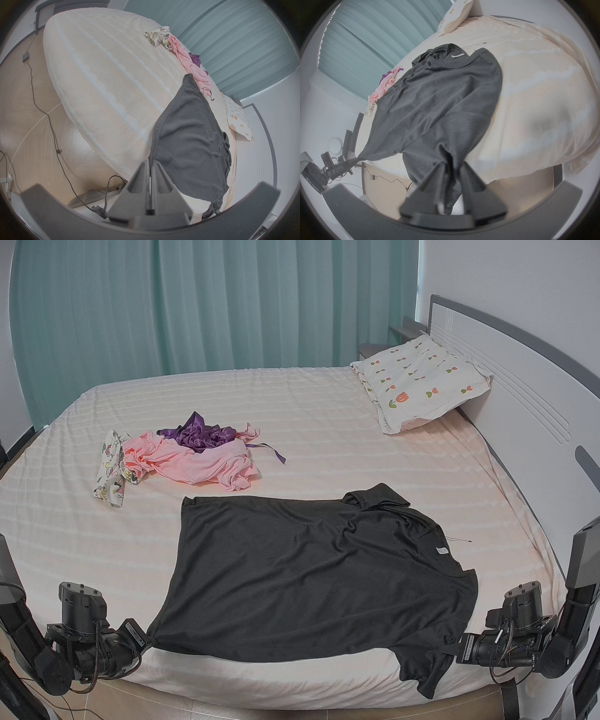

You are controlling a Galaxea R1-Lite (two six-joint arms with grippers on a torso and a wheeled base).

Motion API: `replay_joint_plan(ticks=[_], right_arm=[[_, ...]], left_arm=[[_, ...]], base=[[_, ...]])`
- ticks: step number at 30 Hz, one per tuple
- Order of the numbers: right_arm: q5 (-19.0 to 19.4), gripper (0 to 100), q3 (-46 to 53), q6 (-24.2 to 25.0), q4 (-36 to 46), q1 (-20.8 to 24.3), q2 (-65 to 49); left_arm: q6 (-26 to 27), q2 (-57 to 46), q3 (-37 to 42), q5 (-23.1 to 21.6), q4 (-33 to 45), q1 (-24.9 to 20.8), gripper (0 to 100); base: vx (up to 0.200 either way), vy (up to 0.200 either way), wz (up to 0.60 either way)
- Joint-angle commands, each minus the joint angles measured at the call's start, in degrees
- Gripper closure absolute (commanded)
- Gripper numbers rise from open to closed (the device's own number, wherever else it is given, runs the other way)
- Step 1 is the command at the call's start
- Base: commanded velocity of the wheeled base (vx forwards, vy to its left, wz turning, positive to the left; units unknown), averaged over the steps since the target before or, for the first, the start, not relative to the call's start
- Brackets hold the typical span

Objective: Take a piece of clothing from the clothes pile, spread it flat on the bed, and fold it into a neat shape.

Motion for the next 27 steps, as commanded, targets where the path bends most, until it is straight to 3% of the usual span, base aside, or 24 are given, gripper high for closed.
replay_joint_plan(ticks=[1, 11, 17, 23, 27], right_arm=[[-0.01, 100, 1.01, 1.24, 0.44, -0.45, -0.85], [0.17, 100, 1.01, 0.54, 6.5, -3.62, -7.62], [0.17, 100, 1.01, -5.97, 13.09, -5.37, -8.76], [0.17, 100, 1.01, -7.46, 14.32, -4.76, -8.15], [0.17, 100, 1.01, -7.37, 14.32, -3.97, -7.8]], left_arm=[[-0.03, 0.11, 0.9, 0.03, 0.0, 0.0, 100], [-0.03, -0.68, 0.99, 0.21, 0.35, 0.27, 100], [0.77, -5.69, 0.99, 0.21, 4.75, 0.79, 100], [6.57, -8.33, 0.9, 0.56, 12.04, 0.79, 100], [7.27, -8.06, 0.9, 0.56, 13.45, 0.79, 100]], base=[[0.0, 0.0, 0.0], [0.0, 0.0, 0.0], [0.0, 0.0, 0.0], [0.0, 0.0, 0.0], [0.0, 0.0, 0.0]])
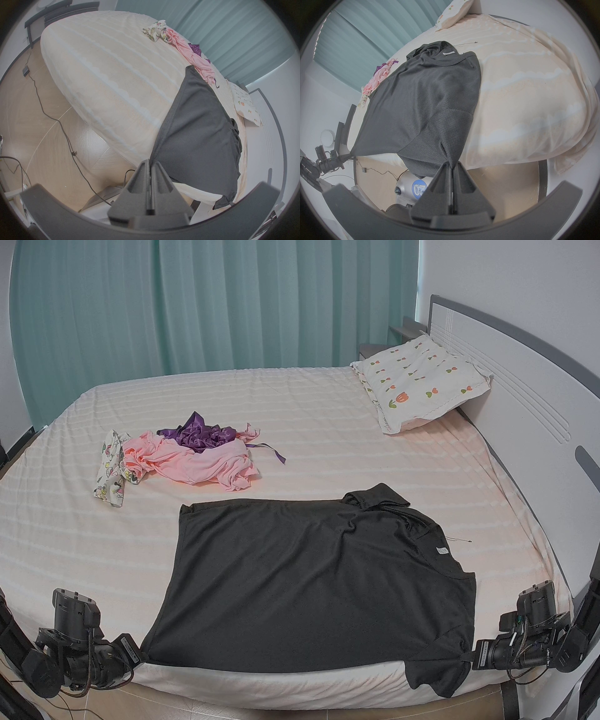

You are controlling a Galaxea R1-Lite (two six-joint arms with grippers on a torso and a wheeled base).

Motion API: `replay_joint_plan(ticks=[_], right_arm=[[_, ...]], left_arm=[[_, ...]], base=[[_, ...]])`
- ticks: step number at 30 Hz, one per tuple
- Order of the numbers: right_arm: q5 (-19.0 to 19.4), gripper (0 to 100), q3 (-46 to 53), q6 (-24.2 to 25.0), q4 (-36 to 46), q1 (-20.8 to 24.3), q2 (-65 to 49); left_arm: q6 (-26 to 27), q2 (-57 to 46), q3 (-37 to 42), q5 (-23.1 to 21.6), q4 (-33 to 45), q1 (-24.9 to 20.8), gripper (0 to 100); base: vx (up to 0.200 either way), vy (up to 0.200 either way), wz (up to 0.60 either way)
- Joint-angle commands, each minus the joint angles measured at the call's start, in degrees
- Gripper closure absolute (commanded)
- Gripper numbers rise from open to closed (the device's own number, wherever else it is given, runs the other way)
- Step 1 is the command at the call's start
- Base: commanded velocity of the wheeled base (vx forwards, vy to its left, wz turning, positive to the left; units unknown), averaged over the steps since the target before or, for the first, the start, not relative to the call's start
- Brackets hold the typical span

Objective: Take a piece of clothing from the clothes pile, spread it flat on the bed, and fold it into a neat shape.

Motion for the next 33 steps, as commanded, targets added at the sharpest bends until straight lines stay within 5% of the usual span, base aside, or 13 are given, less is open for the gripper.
replay_joint_plan(ticks=[1, 20, 21, 25, 26, 33], right_arm=[[-0.08, 100, 1.01, 0.08, 0.11, 1.05, 0.26], [-0.08, 100, 1.01, 0.08, 2.4, 3.34, 1.5], [-0.08, 100, 1.01, 0.08, 2.66, 3.42, 1.58], [-0.08, 100, 1.01, 0.43, 2.13, 3.95, 2.02], [-0.08, 0, 1.01, 0.69, 1.6, 3.95, 1.76], [-0.25, 0, 1.01, 1.13, 0.29, 2.54, -3.6]], left_arm=[[0.35, -1.08, 0.92, 0.05, 0.54, 0.03, 100], [3.25, 3.14, 0.92, -1.36, 6.35, -0.41, 100], [3.25, 3.14, 0.92, -1.89, 6.35, -0.41, 0], [3.25, 3.4, 1.01, -2.68, 5.91, -0.41, 0], [3.25, 3.4, 0.92, -2.68, 5.82, -0.41, 0], [3.07, 2.09, 0.75, -2.24, 5.2, 0.03, 0]], base=[[0.0, 0.0, 0.0], [0.0, 0.0, 0.0], [0.0, 0.0, 0.0], [0.0, 0.0, 0.0], [0.0, 0.0, 0.0], [0.0, 0.0, 0.0]])
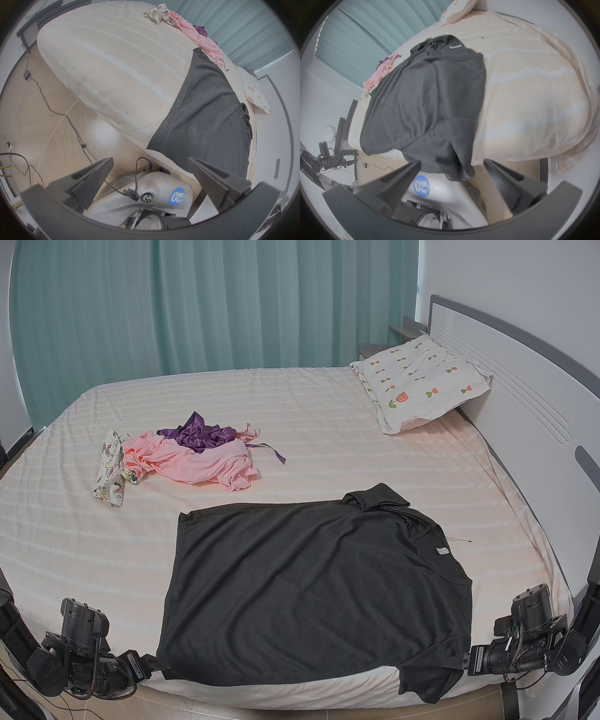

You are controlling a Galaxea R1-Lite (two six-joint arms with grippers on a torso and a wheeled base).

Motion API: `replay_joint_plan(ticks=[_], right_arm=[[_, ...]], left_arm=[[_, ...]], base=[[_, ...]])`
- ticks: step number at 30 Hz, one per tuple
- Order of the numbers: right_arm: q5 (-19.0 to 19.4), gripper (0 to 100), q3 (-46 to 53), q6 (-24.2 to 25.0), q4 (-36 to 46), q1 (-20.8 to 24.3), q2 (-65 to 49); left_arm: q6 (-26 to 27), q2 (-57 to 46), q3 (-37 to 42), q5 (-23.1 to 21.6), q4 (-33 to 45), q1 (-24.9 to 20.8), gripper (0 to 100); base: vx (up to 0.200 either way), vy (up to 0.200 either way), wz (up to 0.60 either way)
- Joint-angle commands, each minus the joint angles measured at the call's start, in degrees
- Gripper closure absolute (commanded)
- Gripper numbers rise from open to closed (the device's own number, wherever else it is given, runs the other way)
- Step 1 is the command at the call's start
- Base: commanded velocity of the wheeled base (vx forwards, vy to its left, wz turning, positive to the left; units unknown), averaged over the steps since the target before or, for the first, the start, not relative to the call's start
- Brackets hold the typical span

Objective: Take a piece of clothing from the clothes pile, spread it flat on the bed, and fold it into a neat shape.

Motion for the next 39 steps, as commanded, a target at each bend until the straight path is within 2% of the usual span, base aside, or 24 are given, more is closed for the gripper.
replay_joint_plan(ticks=[1, 8, 11, 16, 23, 29, 30, 35, 39], right_arm=[[-0.16, 0, 0.99, 0.28, -0.59, -0.96, -5.71], [-0.34, 0, 0.2, 1.24, -0.41, -1.66, -11.42], [-0.25, 0, -2.26, 1.68, -0.5, -2.8, -9.57], [-1.04, 0, -8.24, 6.61, -0.24, -4.56, -4.56], [-0.95, 0, -10.88, 7.31, -1.2, -7.81, 4.84], [-0.42, 0, -11.32, 7.66, -3.58, -10.27, 5.81], [-0.42, 100, -11.41, 8.01, -3.84, -10.27, 6.16], [0.9, 100, -11.49, 10.56, -4.02, -10.27, 5.89], [0.9, 100, -11.41, 11.0, -4.02, -12.47, 5.37]], left_arm=[[-0.18, -1.11, 0.84, -0.08, -0.75, 0.33, 0], [-0.89, -2.95, 0.92, -0.26, -4.45, 0.42, 0], [-2.12, -3.04, 0.48, -0.17, -5.59, 0.95, 0], [-2.12, -3.04, 0.66, -0.17, -5.85, 0.95, 0], [-2.12, -2.86, 0.75, -0.35, -5.85, 0.95, 0], [-2.12, -2.69, 0.75, -0.44, -5.85, 0.86, 0], [-2.12, -2.69, 0.84, -0.44, -5.85, 0.86, 0], [-2.12, -2.69, 0.84, -0.44, -5.85, 0.86, 0], [-2.12, -2.69, 0.84, -0.44, -5.85, 0.51, 0]], base=[[0.0, 0.0, 0.0], [0.0, 0.0, 0.0], [0.0, 0.0, 0.0], [0.0, 0.0, 0.0], [0.0, 0.0, 0.0], [0.0, 0.0, 0.0], [0.0, 0.0, 0.0], [0.0, 0.0, 0.0], [0.0, 0.0, 0.0]])
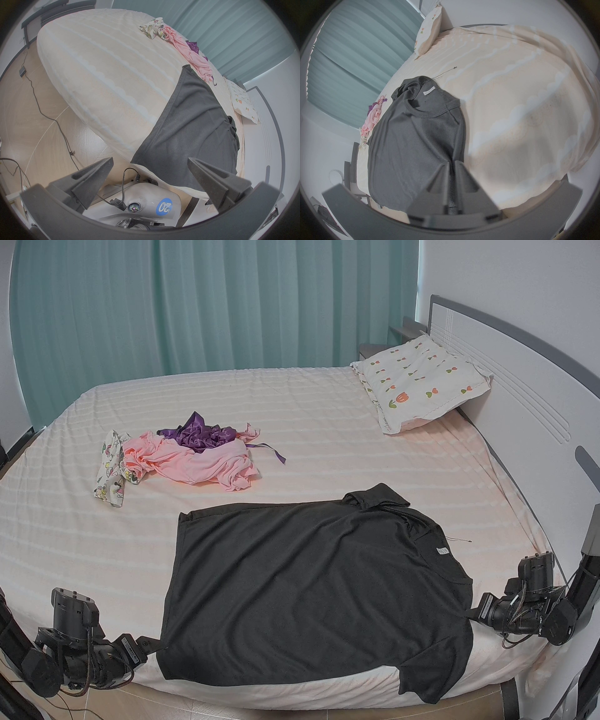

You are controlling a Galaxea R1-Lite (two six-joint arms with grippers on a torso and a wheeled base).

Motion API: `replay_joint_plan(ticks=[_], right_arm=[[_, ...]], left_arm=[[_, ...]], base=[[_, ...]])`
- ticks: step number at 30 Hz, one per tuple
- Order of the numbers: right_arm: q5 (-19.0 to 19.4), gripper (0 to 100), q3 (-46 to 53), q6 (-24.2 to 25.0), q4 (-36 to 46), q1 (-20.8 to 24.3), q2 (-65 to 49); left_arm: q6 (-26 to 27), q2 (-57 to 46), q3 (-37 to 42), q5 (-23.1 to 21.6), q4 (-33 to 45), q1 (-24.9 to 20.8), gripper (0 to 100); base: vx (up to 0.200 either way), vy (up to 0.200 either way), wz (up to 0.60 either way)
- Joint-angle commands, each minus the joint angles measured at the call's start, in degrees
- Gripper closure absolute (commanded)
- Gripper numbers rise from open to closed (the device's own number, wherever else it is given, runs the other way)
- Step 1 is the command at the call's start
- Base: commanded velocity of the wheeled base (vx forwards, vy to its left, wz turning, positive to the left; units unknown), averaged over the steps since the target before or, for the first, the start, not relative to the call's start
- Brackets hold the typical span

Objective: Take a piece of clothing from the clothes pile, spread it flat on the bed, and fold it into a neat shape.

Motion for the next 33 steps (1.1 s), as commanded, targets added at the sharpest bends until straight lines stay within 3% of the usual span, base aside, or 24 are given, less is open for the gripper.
replay_joint_plan(ticks=[1, 14, 15, 33], right_arm=[[0.1, 100, 0.12, 0.05, -0.07, -2.22, -0.06], [0.01, 100, 2.49, -0.65, -0.33, -5.48, -1.11], [0.01, 0, 2.67, -0.65, -0.51, -5.48, -1.2], [0.19, 0, 6.8, 0.23, -4.37, -2.49, -5.42]], left_arm=[[-0.02, 0.26, 0.84, 0.0, -0.02, -0.24, 0], [-0.02, 0.53, 0.66, 0.27, -0.02, -0.33, 0], [-0.02, 0.53, 0.57, 0.27, -0.02, -0.33, 0], [-0.2, 2.46, -0.66, 0.79, -0.02, -0.24, 0]], base=[[0.0, 0.0, 0.0], [0.0, 0.0, 0.0], [0.0, 0.0, 0.0], [0.0, 0.0, 0.0]])
